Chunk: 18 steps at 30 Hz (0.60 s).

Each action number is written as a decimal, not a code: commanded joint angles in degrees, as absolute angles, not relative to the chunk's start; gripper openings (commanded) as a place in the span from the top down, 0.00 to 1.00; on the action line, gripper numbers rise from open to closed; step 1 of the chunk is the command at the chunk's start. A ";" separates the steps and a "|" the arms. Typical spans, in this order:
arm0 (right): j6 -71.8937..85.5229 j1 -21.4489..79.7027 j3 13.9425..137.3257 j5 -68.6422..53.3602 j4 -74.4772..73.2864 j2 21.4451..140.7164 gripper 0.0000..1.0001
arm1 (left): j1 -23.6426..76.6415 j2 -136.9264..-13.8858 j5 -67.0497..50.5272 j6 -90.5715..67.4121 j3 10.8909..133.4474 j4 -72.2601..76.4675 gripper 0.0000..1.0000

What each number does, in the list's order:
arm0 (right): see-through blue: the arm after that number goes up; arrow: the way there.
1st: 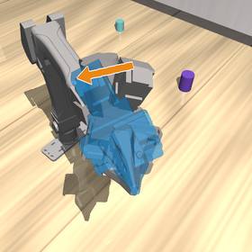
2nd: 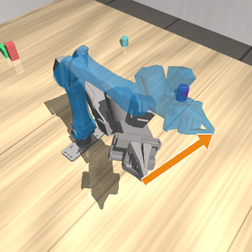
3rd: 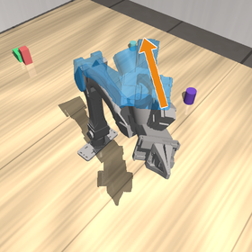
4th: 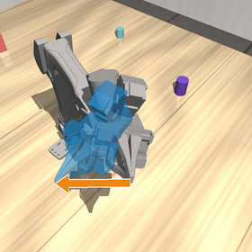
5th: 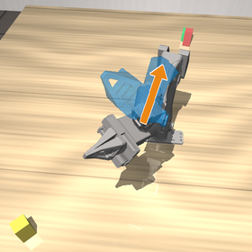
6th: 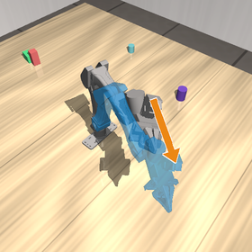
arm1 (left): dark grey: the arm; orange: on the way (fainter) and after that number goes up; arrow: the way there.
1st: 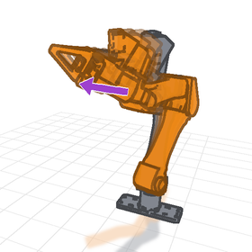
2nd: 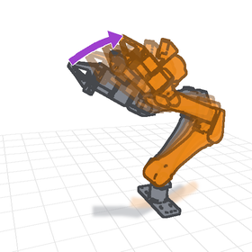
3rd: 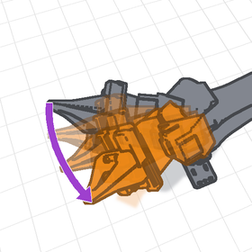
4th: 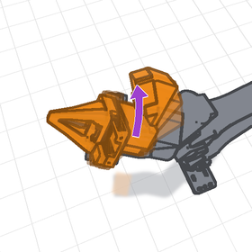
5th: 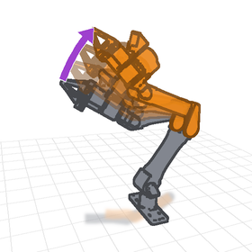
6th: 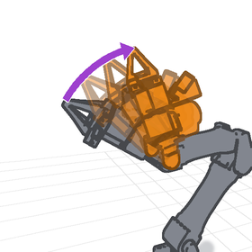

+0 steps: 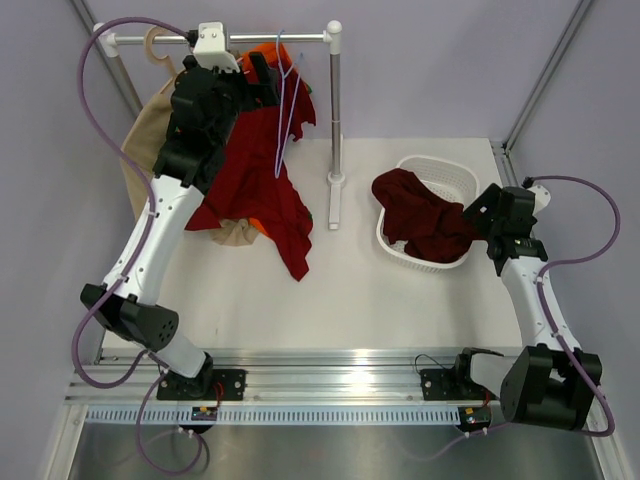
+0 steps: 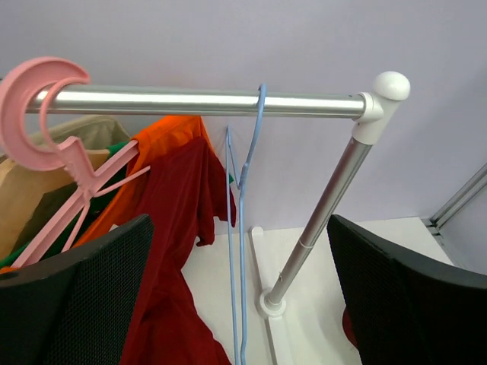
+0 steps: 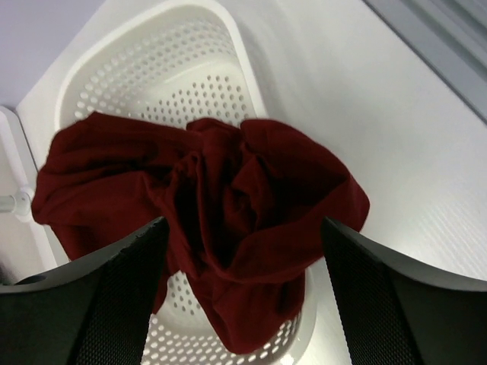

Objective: Remove the t-shirt from the hanger

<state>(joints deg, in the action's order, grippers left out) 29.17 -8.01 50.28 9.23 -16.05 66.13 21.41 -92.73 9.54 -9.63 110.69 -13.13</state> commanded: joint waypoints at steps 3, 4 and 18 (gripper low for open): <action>29.71 -8.26 47.11 4.05 -18.98 60.66 0.22 | 21.09 -85.18 10.81 -13.27 103.72 -10.64 0.01; 29.53 -8.26 46.76 3.09 -19.51 60.30 0.23 | 21.18 -84.03 10.72 -14.58 101.19 -10.63 0.01; 29.18 -8.35 51.59 1.94 -17.67 69.85 0.35 | 24.70 -59.69 6.69 -23.81 81.41 -16.17 0.01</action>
